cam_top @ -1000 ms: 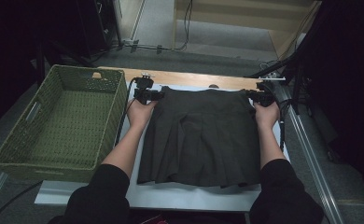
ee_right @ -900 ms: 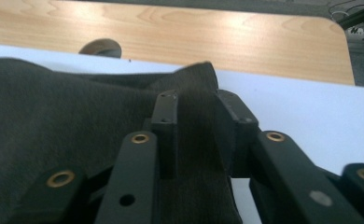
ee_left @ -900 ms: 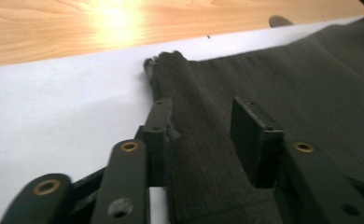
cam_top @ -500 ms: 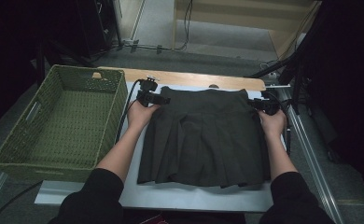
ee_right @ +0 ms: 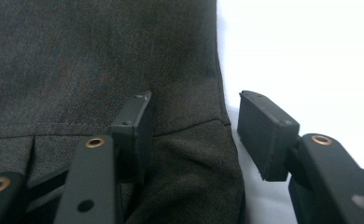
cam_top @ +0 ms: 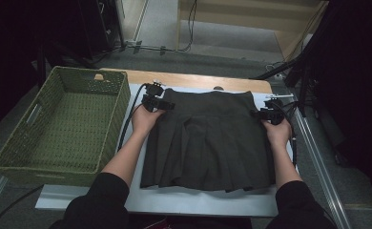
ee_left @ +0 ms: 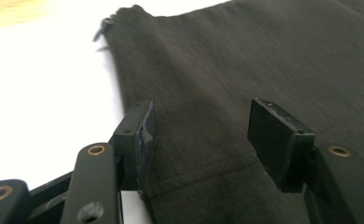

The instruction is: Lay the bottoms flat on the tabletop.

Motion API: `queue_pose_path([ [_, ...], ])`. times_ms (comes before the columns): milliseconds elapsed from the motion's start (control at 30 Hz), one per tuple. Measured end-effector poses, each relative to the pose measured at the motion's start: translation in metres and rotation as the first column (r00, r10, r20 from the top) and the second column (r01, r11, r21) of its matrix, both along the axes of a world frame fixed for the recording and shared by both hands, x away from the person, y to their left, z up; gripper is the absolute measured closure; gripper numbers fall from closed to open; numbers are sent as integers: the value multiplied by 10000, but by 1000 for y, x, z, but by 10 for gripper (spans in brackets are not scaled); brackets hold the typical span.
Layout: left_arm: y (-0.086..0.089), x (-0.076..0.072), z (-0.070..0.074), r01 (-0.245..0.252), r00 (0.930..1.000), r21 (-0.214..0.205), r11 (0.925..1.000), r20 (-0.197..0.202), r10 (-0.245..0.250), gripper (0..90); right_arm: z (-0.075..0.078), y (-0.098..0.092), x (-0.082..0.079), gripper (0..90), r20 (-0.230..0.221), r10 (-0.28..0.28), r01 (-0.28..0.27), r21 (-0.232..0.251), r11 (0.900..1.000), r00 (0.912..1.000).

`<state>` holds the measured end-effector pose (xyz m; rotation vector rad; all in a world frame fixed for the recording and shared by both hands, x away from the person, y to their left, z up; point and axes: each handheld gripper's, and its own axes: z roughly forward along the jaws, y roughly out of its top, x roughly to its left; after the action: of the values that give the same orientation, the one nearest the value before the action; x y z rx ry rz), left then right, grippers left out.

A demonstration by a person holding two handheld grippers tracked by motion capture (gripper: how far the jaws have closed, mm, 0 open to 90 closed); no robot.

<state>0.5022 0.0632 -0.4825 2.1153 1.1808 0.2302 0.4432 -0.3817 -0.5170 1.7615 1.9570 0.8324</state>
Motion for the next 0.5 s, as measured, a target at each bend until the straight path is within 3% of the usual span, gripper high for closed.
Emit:
queue_pose_path([
  [100, 1, 2, -2, -97, 9999, 35, 9999, 95, 96, 433, 0, 1, -1, 647, 20, 257, -257, 124, 9996, 9997],
  [167, 1, 2, -3, -116, 9998, 111, 9999, 190, 114, 435, 2, 2, -2, 772, -247, 321, -306, 605, 9977, 9992],
  [300, 4, 2, -1, -193, 9996, 133, 9997, 200, 190, 436, 6, 4, -5, 795, -512, 335, -313, 438, 9986, 9981],
  [500, 8, 3, 2, -254, 9996, -25, 9997, 107, 254, 435, 12, -7, -8, 798, -397, -243, 254, 271, 9993, 9989],
])
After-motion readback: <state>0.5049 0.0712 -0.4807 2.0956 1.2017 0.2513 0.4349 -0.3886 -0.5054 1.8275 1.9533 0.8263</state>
